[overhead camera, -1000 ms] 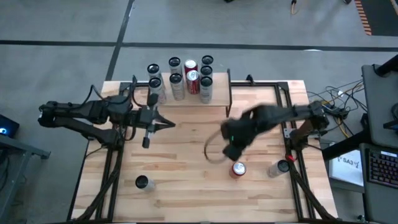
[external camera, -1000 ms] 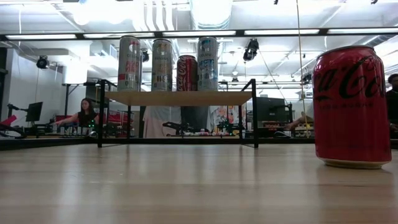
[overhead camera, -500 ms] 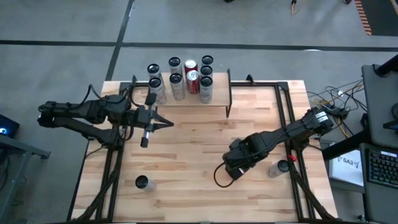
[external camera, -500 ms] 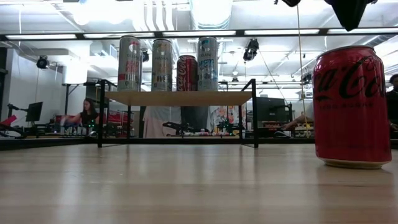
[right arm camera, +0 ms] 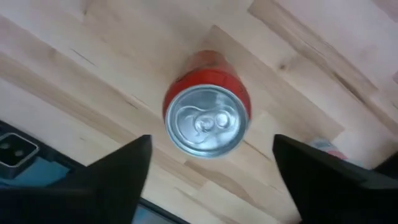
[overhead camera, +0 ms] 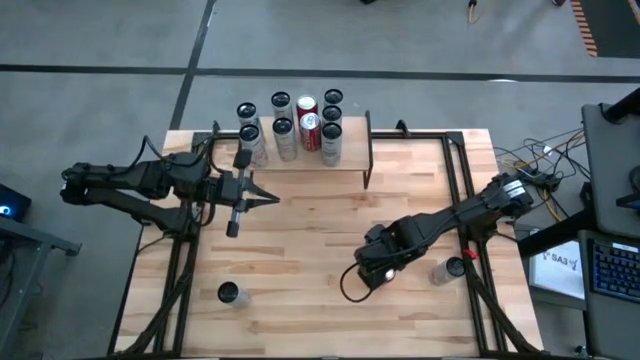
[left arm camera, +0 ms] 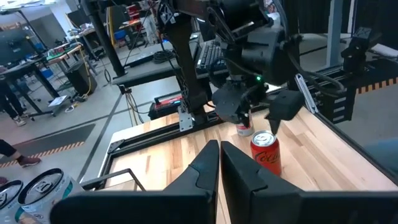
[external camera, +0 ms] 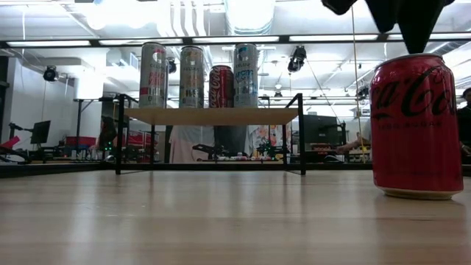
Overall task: Place canned beverage on shelf
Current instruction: Put the red soda can aligned with the other red soda cans on the shelf
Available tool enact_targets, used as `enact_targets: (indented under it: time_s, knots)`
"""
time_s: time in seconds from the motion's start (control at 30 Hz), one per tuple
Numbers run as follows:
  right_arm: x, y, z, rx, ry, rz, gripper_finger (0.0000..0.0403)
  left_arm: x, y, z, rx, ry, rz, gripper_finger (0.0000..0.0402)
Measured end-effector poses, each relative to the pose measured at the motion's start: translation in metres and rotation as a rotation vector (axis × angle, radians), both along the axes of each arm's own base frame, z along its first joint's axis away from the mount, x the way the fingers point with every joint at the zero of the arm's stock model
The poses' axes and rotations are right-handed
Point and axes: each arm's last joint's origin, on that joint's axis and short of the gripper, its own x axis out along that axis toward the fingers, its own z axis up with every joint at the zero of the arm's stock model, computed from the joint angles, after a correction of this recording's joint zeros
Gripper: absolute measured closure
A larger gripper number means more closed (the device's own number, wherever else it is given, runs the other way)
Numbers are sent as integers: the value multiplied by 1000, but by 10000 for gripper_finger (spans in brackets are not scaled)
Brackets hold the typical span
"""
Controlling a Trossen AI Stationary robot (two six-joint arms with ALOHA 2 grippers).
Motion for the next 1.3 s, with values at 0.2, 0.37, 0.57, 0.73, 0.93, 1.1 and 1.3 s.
enact_targets:
  time_s: [0.2,0.37,0.57,0.73,0.93,1.1,1.3]
  knots:
    - [13,4,-22,-26,46,45,34,0,0,0,8,-1,-2,402]
    - [29,6,-57,-85,138,6,53,0,0,0,6,-2,-2,402]
    - [40,10,-72,-68,138,66,118,0,0,-1,-39,0,4,402]
    - [32,2,-48,-136,64,78,118,5,-1,-9,-91,23,16,402]
    - [8,-19,18,-298,-225,65,118,28,-7,-34,-170,57,18,402]
    - [-9,-33,63,-436,-496,97,118,66,-25,-67,-193,104,-19,395]
    - [-12,-49,81,-504,-584,195,118,106,-35,-88,-170,181,-2,321]
